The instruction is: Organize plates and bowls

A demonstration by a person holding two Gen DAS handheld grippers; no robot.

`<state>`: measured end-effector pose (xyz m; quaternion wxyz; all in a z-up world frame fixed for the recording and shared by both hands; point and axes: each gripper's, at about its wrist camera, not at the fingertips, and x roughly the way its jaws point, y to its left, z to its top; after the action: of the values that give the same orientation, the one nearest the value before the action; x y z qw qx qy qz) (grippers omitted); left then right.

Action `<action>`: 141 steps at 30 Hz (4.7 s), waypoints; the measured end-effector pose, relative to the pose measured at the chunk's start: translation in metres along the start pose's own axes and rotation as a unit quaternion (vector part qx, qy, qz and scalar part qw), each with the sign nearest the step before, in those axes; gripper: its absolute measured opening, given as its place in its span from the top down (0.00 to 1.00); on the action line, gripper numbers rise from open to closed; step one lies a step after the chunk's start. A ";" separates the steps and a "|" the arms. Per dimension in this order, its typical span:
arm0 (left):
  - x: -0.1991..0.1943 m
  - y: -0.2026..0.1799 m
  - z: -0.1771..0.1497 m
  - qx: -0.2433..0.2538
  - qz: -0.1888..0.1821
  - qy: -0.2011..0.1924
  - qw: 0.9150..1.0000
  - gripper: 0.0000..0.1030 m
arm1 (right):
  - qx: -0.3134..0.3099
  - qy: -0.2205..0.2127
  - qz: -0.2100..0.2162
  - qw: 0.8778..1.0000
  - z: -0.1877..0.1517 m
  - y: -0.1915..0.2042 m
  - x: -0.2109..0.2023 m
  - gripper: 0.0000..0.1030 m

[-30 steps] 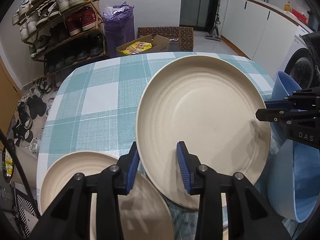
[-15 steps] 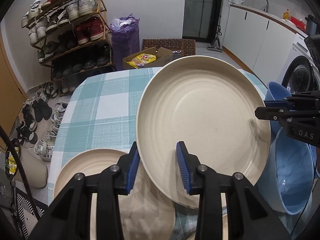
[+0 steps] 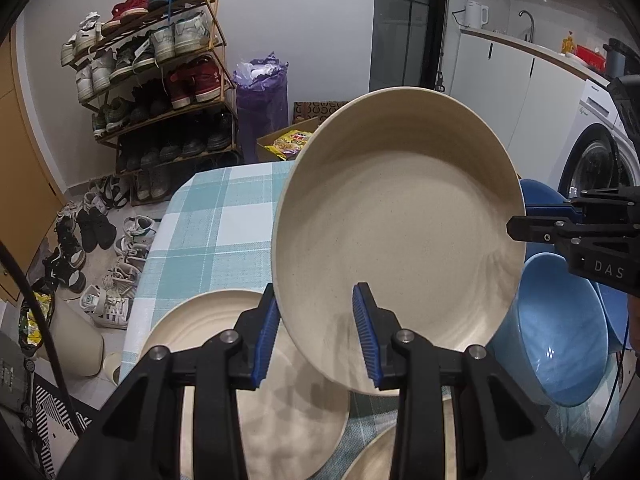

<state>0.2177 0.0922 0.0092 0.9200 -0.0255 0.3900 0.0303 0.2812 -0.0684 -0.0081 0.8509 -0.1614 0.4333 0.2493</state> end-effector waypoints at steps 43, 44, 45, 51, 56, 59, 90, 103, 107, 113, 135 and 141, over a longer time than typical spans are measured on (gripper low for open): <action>-0.117 -0.013 -0.075 0.013 -0.003 -0.087 0.996 0.66 | -0.005 -0.089 0.007 0.996 -0.083 0.048 -0.109 0.82; -0.118 -0.013 -0.077 0.013 -0.004 -0.087 0.996 0.66 | -0.006 -0.090 0.006 0.996 -0.085 0.049 -0.111 0.82; -0.119 -0.013 -0.078 0.013 -0.005 -0.086 0.996 0.66 | -0.006 -0.091 0.007 0.996 -0.086 0.049 -0.111 0.82; -0.124 -0.013 -0.089 0.013 -0.002 -0.082 0.997 0.66 | -0.005 -0.096 0.013 0.995 -0.098 0.057 -0.114 0.82; -0.124 -0.013 -0.101 0.008 -0.003 -0.076 0.997 0.66 | -0.006 -0.092 0.020 0.996 -0.107 0.063 -0.111 0.82; -0.123 -0.013 -0.107 0.008 -0.002 -0.072 0.997 0.66 | -0.007 -0.089 0.023 0.996 -0.111 0.066 -0.110 0.82; -0.107 -0.012 -0.148 0.008 -0.012 -0.046 0.999 0.66 | 0.021 -0.074 0.052 0.996 -0.161 0.077 -0.094 0.82; -0.100 -0.013 -0.157 0.010 -0.012 -0.036 0.999 0.66 | 0.027 -0.057 0.054 0.997 -0.167 0.075 -0.075 0.82; -0.096 -0.014 -0.159 0.013 -0.017 -0.031 0.999 0.66 | 0.028 -0.050 0.052 0.997 -0.168 0.075 -0.070 0.82; -0.091 -0.014 -0.160 0.014 -0.019 -0.025 0.999 0.66 | 0.031 -0.039 0.047 0.998 -0.168 0.074 -0.063 0.82; -0.072 -0.018 -0.168 0.023 -0.017 -0.002 1.000 0.66 | 0.033 -0.021 0.039 0.998 -0.182 0.073 -0.045 0.82; -0.064 -0.023 -0.168 0.027 -0.016 0.005 0.999 0.66 | 0.033 -0.018 0.030 0.999 -0.184 0.071 -0.042 0.82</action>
<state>0.0546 0.0555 -0.0616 0.9188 -0.0068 0.3947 0.0043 0.0994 -0.1124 -0.0831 0.8554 -0.1157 0.4309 0.2631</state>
